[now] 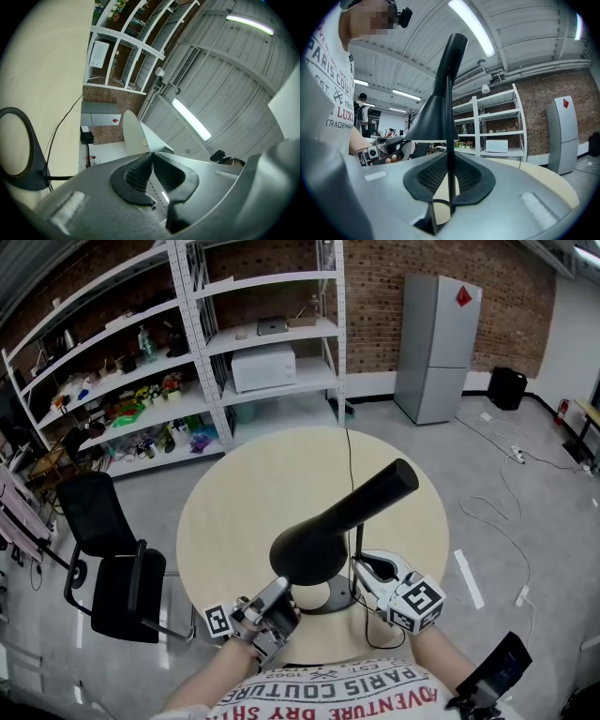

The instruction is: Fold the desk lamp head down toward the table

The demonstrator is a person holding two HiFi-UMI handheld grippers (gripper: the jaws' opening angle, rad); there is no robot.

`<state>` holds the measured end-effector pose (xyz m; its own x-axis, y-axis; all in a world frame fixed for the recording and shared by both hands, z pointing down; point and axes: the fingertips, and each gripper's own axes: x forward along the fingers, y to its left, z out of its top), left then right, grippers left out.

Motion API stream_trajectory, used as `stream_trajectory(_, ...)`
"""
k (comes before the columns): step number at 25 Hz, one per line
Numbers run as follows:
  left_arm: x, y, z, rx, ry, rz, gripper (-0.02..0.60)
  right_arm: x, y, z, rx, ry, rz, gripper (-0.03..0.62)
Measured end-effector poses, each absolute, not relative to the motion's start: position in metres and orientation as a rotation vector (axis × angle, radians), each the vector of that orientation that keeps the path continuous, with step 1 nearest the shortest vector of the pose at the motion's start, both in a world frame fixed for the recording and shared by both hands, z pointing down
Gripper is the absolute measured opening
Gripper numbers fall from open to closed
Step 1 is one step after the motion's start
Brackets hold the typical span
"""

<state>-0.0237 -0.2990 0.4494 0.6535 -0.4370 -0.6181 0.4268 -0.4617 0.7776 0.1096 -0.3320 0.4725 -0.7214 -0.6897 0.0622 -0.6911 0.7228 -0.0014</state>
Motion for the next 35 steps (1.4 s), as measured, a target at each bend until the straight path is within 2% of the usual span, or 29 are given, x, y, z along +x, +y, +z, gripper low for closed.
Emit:
stream_trajectory(5, -0.026, -0.302, 0.451, 1.894, -0.057, -0.954, 0.033, 0.118, -0.329, 0.470, 1.168, -2.815, 0.044, 0.057)
stream_trajectory(7, -0.035, -0.304, 0.450, 1.920, -0.086, -0.960, 0.095, 0.129, -0.322, 0.465, 1.204, -2.822, 0.063, 0.055)
stream_trajectory(9, -0.044, -0.301, 0.454, 1.950, -0.118, -0.944, 0.109, 0.142, -0.312, 0.466, 1.241, -2.816, 0.105, 0.054)
stream_trajectory(13, -0.050, -0.277, 0.473, 2.176, -0.274, -0.723, 0.107, 0.139, -0.276, 0.486, 1.211, -2.768, 0.237, 0.052)
stream_trajectory(15, -0.044, -0.264, 0.475, 2.353, -0.401, -0.527, 0.097, 0.127, -0.256, 0.490, 1.167, -2.747, 0.249, 0.029)
stream_trajectory(17, -0.035, -0.247, 0.472, 2.526, -0.499, -0.309, -0.002, 0.111, -0.233, 0.484, 1.122, -2.752, 0.228, 0.010)
stream_trajectory(22, -0.015, -0.178, 0.460, 2.812, -0.560, 0.174, 0.000, 0.077, -0.162, 0.461, 1.075, -2.779, 0.161, -0.002)
stream_trajectory(35, -0.031, -0.015, 0.428, 2.899, -0.424, 0.196, 0.000, 0.023, -0.010, 0.435, 1.084, -2.841, 0.231, 0.000)
